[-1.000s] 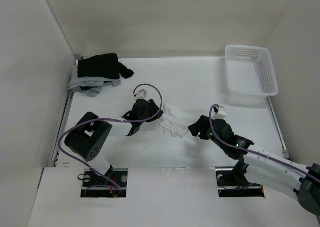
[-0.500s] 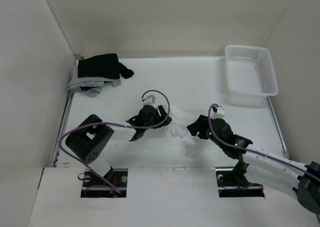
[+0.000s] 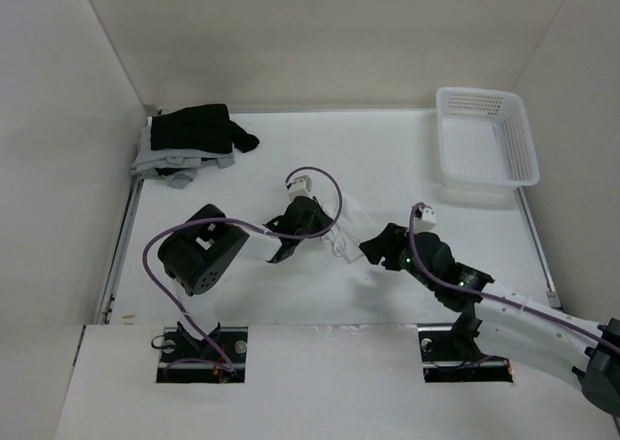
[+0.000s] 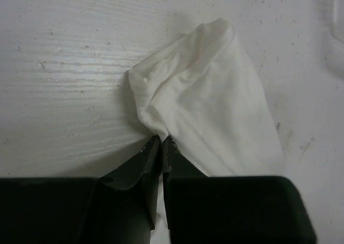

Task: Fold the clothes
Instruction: Neatly place the folded tank top to the corner

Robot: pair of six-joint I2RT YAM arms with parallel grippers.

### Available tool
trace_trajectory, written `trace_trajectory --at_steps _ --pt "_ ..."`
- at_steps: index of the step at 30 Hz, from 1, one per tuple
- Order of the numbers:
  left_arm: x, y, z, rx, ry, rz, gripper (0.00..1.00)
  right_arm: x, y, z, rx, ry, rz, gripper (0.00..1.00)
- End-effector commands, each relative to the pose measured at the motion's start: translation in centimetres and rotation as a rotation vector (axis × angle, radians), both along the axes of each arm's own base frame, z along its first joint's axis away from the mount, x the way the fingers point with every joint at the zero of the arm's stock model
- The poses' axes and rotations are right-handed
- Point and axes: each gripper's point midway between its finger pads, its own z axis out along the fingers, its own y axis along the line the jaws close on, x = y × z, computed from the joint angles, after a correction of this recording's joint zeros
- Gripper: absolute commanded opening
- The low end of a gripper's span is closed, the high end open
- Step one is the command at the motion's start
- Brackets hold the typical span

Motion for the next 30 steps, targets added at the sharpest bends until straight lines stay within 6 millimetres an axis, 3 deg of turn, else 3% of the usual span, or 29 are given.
trace_trajectory --at_steps 1,4,10,13,16,18,21,24,25,27,29,30 --pt "-0.8 2.0 -1.4 0.109 0.028 -0.005 0.00 0.1 0.8 3.6 0.095 -0.065 0.001 0.65" --pt "1.1 2.6 2.3 0.071 -0.049 0.019 0.00 0.1 0.7 3.7 0.103 -0.068 0.000 0.65" --pt "7.0 3.9 9.7 -0.007 -0.195 0.082 0.00 0.5 1.3 3.7 0.082 -0.069 0.013 0.65" --pt "11.0 6.4 12.1 0.000 -0.255 0.160 0.00 0.7 1.5 4.0 0.074 -0.075 0.020 0.65" --pt "15.9 11.1 14.6 -0.037 -0.308 0.280 0.00 0.8 2.0 4.5 0.071 -0.084 0.040 0.66" --pt "19.1 15.6 16.4 -0.040 -0.344 0.388 0.00 1.0 2.3 4.8 0.065 -0.092 0.056 0.66" --pt "22.4 24.4 18.9 -0.055 -0.375 0.574 0.00 0.9 2.6 5.2 0.063 -0.101 0.075 0.66" --pt "23.4 34.4 19.0 -0.051 -0.351 0.800 0.03 0.7 2.4 5.2 0.069 -0.106 0.078 0.66" --pt "23.3 37.1 18.6 -0.054 -0.343 0.861 0.09 0.6 2.4 5.1 0.073 -0.105 0.077 0.66" --pt "22.4 41.4 17.3 -0.065 -0.322 0.958 0.36 0.6 2.4 4.8 0.078 -0.103 0.077 0.66" --pt "21.2 43.1 16.4 -0.113 -0.319 1.008 0.70 0.6 2.6 4.5 0.077 -0.096 0.080 0.66" --pt "20.6 43.0 16.2 -0.143 -0.320 1.020 1.00 0.7 2.7 4.3 0.075 -0.092 0.083 0.66"
